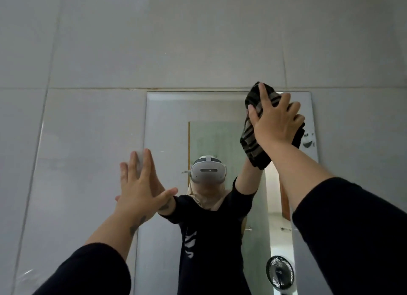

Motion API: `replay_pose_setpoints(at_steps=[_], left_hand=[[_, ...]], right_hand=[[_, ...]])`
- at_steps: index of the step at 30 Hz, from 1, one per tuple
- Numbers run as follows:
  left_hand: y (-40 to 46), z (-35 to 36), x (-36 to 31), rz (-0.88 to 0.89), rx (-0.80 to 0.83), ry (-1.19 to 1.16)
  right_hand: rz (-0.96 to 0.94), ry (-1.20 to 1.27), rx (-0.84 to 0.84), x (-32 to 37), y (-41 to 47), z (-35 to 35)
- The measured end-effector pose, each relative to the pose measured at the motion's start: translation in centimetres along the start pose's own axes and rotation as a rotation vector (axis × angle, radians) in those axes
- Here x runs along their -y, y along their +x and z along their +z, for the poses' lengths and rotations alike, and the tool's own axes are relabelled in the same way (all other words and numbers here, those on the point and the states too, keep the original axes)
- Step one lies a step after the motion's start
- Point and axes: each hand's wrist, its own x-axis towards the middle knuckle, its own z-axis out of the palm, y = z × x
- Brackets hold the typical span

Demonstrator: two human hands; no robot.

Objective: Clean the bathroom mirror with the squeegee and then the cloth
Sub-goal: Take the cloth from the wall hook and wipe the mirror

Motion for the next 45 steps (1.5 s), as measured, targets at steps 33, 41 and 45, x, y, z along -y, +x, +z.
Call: replay_pose_setpoints(at_steps=[33, 41, 45], left_hand=[[-4.5, 1.0, 3.1, 0.007, -0.064, 0.031], [-5.2, 2.3, 3.8, -0.074, -0.023, -0.048], [-5.1, 2.2, 3.7, -0.099, -0.007, -0.054]], right_hand=[[-0.488, 0.153, 0.087, 16.4, -13.2, 1.3], [-0.558, 0.104, 0.030, 12.5, -15.5, 2.0], [-0.449, 0.055, 0.016, 8.4, -14.7, 1.7]])
